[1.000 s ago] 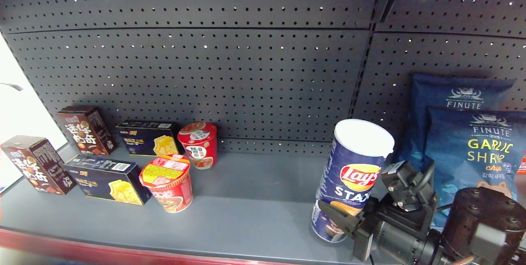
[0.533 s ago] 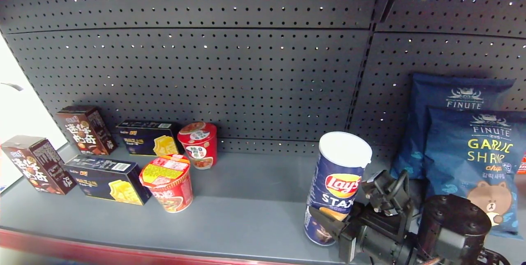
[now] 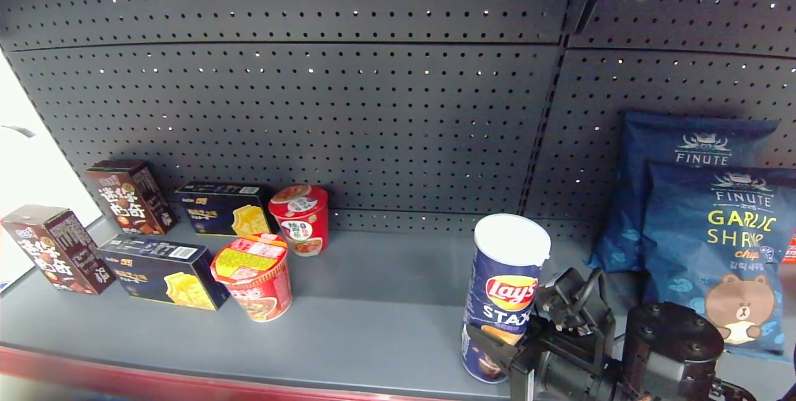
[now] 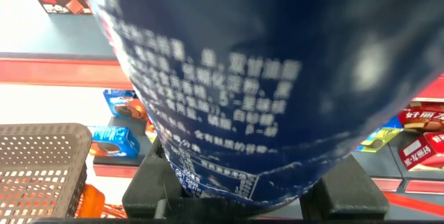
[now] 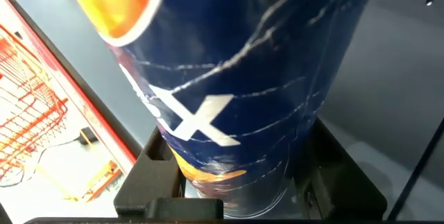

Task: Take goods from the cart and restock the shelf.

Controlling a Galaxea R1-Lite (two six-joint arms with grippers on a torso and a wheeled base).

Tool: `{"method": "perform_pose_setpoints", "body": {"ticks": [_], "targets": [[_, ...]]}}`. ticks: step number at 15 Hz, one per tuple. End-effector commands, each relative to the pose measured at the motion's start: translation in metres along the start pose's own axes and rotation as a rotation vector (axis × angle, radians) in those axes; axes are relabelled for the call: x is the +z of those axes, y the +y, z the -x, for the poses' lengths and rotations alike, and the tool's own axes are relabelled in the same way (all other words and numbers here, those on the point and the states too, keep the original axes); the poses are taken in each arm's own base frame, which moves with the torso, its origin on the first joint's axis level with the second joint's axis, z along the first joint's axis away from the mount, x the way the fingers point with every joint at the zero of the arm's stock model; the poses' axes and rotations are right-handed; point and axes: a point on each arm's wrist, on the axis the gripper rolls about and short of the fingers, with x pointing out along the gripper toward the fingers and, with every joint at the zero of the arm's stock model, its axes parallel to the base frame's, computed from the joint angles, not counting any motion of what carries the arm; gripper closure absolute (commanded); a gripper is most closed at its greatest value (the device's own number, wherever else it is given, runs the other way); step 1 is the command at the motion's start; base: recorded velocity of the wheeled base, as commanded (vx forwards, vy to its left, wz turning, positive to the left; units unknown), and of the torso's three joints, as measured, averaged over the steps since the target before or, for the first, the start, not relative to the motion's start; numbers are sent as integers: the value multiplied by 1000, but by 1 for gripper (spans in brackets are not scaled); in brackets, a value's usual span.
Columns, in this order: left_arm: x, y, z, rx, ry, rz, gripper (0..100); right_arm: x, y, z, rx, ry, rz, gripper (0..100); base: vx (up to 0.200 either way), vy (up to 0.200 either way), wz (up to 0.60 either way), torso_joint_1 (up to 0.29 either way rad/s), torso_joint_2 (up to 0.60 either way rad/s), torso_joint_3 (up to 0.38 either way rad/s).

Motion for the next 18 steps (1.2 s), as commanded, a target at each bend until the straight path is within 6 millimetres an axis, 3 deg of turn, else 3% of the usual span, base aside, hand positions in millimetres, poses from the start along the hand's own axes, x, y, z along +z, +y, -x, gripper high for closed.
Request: {"method": "perform_pose_setpoints", "body": {"ticks": [1,4,5,10,16,18], "targets": [[-1,0,-1,1,8,0,100,-6,0,-4,0,22,1,100,0,0,0,0,0,0],[-2,0,-1,1,11,-1,100,-13,0,-11,2,-12,-1,100,0,0,0,0,0,0],[-2,0,-1,3,9,-1,100,-20,-1,-10,0,23,3,0,0,0,0,0,0,0],[-3,0,-2,9,14,-1,100,-27,-1,-5,-1,60,38,0,0,0,0,0,0,0],[-5,0,-3,17,19,-2,100,-23,-6,37,-16,81,40,0,0,0,0,0,0,0],[-5,0,-3,17,19,-2,100,-13,-8,50,-28,32,37,0,0,0,0,0,0,0]]}}
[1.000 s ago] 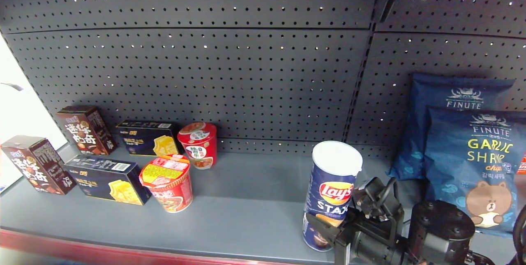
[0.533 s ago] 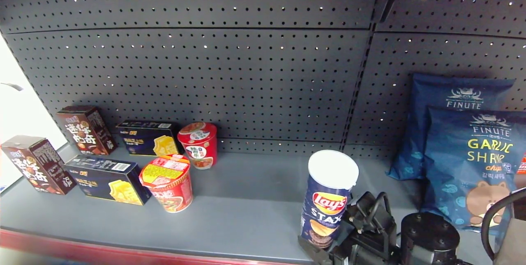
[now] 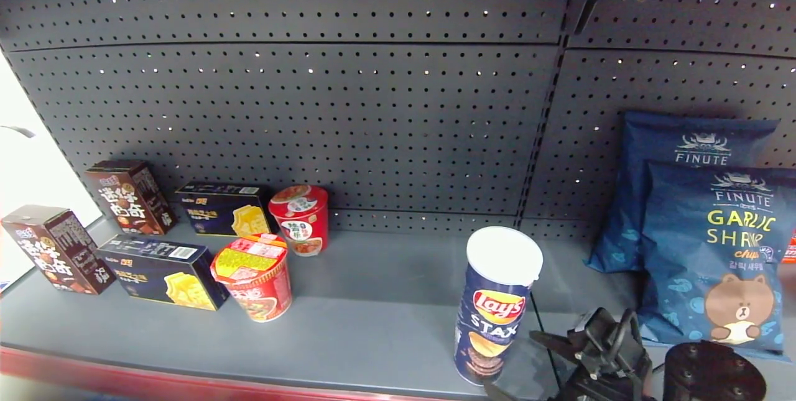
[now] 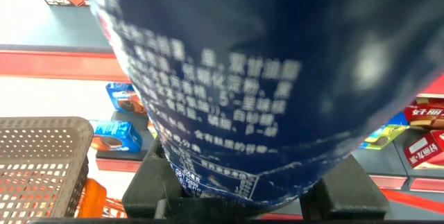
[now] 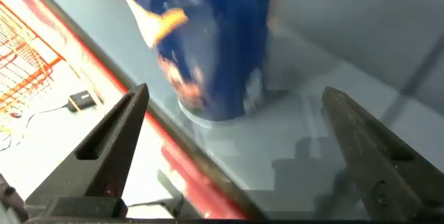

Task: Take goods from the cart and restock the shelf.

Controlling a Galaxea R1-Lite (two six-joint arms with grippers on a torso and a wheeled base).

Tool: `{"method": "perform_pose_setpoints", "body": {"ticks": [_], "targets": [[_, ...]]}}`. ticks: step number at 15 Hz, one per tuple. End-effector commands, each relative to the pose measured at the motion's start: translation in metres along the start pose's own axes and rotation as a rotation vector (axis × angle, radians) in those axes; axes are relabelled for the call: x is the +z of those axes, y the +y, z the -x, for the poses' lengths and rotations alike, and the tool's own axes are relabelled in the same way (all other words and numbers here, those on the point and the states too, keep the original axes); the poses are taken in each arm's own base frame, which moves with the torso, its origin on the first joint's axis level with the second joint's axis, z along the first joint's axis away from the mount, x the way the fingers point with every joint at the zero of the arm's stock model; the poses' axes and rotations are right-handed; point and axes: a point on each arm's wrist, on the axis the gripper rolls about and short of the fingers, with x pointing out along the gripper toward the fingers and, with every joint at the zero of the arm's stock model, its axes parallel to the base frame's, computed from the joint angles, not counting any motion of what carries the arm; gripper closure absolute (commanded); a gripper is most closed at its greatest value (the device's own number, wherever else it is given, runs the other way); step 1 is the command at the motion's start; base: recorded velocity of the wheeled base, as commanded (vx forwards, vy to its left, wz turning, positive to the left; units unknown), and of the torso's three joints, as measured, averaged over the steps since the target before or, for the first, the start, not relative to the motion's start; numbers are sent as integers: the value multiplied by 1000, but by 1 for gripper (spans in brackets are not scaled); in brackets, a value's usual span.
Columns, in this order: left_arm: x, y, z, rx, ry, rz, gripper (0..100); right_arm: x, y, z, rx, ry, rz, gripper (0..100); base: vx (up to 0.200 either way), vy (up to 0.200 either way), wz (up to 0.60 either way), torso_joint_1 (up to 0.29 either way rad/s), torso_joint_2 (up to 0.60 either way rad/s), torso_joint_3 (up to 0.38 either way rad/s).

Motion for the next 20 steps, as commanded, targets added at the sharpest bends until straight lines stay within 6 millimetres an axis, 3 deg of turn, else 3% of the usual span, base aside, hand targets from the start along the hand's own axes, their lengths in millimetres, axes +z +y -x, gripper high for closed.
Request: {"method": "perform_pose_setpoints", "body": {"ticks": [1,6,9,14,15,17,20], "targets": [[0,0,0,1,3,0,100,13,-2,14,-9,-72,-4,0,0,0,0,0,0,0],[-2,0,-2,0,1,0,100,35,-6,36,-31,-214,63,0,0,0,0,0,0,0],[-4,0,-3,0,12,-2,100,46,-21,54,-125,-265,92,0,0,0,0,0,0,0],[-2,0,-2,0,3,-8,100,58,-22,95,-151,-305,125,0,0,0,0,0,0,0],[-1,0,-2,0,0,-9,100,65,-21,105,-154,-302,124,0,0,0,0,0,0,0],[4,0,1,13,-24,-19,100,81,-22,147,-207,-249,115,0,0,0,0,0,0,0],[22,0,11,-46,-95,-55,100,67,-17,212,-271,-234,103,0,0,0,0,0,0,0]]}}
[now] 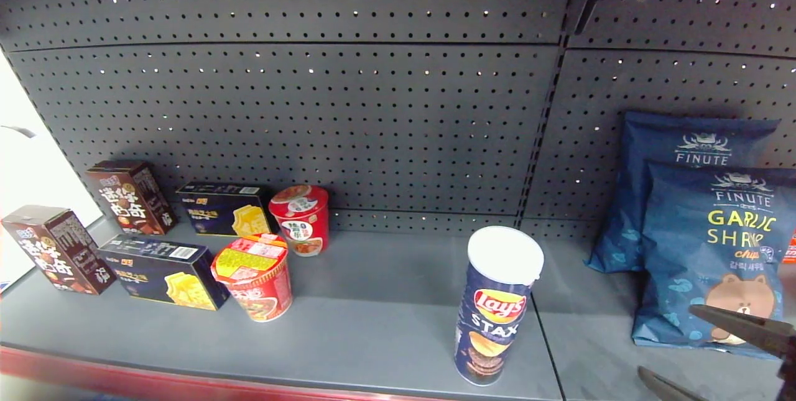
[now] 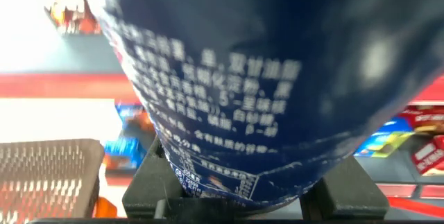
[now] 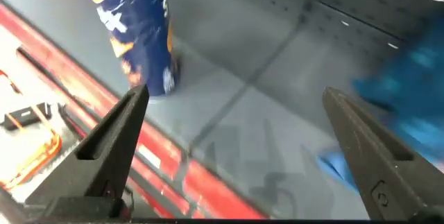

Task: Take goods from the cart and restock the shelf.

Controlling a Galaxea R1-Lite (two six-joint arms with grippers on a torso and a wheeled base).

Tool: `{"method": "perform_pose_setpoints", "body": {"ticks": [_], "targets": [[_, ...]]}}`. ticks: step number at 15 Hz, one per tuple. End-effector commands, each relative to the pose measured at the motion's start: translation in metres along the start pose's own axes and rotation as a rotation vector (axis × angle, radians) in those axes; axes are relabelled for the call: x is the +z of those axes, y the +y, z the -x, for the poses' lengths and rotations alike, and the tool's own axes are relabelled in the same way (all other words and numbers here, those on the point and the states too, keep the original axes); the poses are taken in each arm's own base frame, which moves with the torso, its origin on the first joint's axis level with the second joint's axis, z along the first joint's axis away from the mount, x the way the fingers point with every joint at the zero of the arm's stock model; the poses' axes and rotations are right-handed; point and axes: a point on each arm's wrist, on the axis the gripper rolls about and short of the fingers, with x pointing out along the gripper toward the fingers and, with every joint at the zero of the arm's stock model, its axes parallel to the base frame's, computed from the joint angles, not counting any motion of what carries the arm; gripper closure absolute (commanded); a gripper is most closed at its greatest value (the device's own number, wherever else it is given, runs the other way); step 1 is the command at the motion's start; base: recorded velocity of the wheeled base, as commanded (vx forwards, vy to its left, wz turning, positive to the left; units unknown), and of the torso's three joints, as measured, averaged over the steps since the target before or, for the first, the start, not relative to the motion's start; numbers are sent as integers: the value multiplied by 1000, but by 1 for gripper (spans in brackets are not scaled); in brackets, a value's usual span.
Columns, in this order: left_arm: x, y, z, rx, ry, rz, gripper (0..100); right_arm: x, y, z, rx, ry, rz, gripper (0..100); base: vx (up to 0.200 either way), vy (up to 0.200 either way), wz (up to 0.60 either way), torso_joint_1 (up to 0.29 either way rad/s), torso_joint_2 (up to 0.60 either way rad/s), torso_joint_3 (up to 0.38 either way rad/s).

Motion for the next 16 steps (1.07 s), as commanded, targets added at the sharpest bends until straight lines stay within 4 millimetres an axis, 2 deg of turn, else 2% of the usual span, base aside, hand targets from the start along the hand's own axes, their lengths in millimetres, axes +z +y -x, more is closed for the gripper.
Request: {"method": "perform_pose_setpoints", "body": {"ticks": [1,2,4,5,7,8,10,11,13,16], "targets": [[23,1,10,-57,-63,-12,100,7,-11,91,-173,-166,-43,0,0,0,0,0,0,0],[38,0,9,-106,-58,-15,100,1,-9,105,-244,-166,-71,0,0,0,0,0,0,0],[75,-1,2,-213,-42,-22,100,-15,-2,119,-365,-134,-129,0,0,0,0,0,0,0],[90,-3,-5,-260,-27,-25,100,-22,2,121,-421,-122,-142,0,0,0,0,0,0,0],[108,-6,-23,-319,1,-32,100,-38,9,123,-510,-131,-165,0,0,0,0,0,0,0],[115,-10,-37,-364,0,-58,100,-52,13,122,-541,-137,-170,0,0,0,0,0,0,0],[119,-15,-52,-410,9,-95,100,-62,12,115,-545,-120,-197,0,0,0,0,0,0,0],[122,-20,-65,-445,31,-105,100,-74,11,107,-537,-105,-206,0,0,0,0,0,0,0],[125,-24,-75,-460,21,-104,100,-98,9,90,-541,-122,-198,0,0,0,0,0,0,0],[128,-25,-78,-450,1,-97,100,-97,9,89,-522,-144,-218,0,0,0,0,0,0,0]]}}
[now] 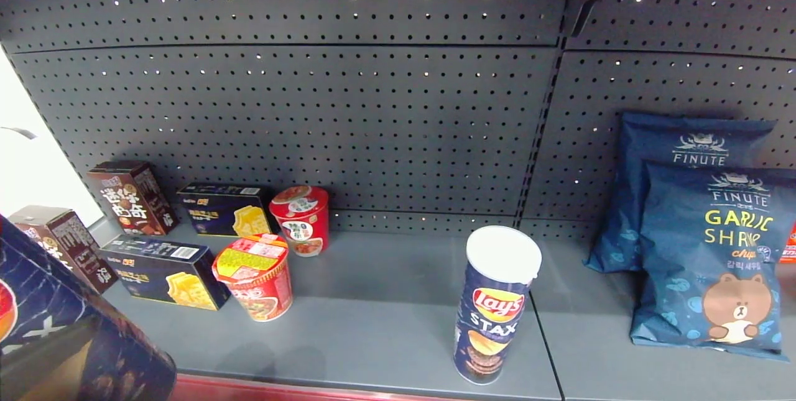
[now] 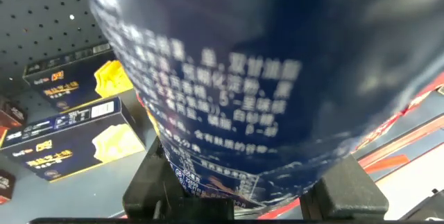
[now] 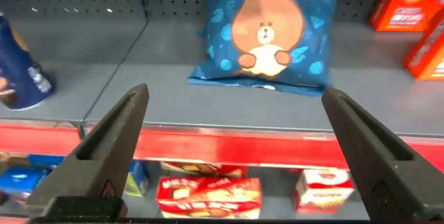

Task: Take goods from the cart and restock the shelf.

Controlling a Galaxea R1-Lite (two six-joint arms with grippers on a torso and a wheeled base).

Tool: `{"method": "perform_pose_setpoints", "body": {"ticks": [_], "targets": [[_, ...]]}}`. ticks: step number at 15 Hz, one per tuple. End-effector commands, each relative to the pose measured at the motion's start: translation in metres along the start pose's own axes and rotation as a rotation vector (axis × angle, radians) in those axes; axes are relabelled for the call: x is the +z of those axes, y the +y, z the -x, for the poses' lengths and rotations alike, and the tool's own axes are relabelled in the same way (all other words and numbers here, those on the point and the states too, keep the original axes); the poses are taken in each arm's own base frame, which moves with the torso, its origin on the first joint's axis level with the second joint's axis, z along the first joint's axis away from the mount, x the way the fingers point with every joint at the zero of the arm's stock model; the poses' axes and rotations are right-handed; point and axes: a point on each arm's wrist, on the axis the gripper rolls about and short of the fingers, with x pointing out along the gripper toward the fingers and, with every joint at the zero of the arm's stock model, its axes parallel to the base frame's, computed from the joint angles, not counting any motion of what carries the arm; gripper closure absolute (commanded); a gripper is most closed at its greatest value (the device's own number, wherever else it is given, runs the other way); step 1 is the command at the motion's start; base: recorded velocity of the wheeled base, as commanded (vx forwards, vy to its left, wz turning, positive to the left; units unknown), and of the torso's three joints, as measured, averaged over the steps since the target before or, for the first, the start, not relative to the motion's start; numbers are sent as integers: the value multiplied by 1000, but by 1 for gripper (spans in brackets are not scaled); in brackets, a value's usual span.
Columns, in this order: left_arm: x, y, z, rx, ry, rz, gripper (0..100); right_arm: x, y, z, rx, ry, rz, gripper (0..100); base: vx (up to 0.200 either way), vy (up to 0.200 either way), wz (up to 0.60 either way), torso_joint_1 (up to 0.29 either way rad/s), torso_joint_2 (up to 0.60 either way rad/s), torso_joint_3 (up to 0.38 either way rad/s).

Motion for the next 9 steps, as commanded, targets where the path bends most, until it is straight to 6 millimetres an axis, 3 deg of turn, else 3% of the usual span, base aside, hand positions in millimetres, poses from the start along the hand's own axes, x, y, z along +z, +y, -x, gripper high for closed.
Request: {"method": "perform_pose_setpoints", "body": {"ticks": [1,7,9], "targets": [[-2,1,-7,2,31,6,100,-5,0,-1,1,16,2,0,0,0,0,0,0,0],[-3,1,-4,8,30,2,100,-5,0,-1,9,17,39,0,0,0,0,0,0,0],[-3,1,-4,14,32,3,100,-5,1,-1,37,18,52,0,0,0,-600,2,0,2]]}}
